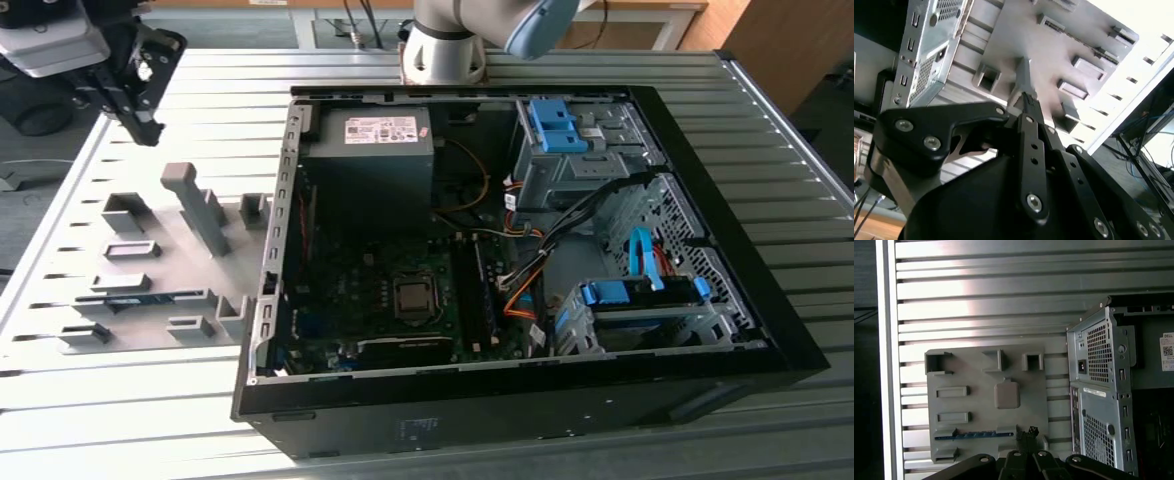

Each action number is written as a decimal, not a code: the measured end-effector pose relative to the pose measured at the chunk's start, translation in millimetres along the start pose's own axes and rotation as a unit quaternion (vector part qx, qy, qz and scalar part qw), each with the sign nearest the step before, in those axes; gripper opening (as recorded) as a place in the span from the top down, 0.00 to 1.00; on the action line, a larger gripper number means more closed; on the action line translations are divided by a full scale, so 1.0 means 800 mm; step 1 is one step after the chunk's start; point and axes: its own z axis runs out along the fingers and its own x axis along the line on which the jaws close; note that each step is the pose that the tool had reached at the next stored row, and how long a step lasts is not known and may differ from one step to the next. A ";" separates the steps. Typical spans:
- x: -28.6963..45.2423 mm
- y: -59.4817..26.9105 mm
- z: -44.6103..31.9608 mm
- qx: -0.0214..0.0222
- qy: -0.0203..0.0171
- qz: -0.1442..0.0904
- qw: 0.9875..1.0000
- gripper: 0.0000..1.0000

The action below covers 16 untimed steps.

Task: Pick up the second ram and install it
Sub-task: 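Reach for the second ram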

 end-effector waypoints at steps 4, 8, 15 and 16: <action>0.0223 -0.004 -0.0004 0.000 0.000 0.000 1.000 0.90; 0.0342 -0.013 -0.0005 0.000 0.000 0.000 1.000 0.90; 0.0637 -0.029 -0.0004 0.000 0.000 0.000 1.000 0.90; 0.0685 -0.030 -0.0004 0.000 0.000 0.000 1.000 0.90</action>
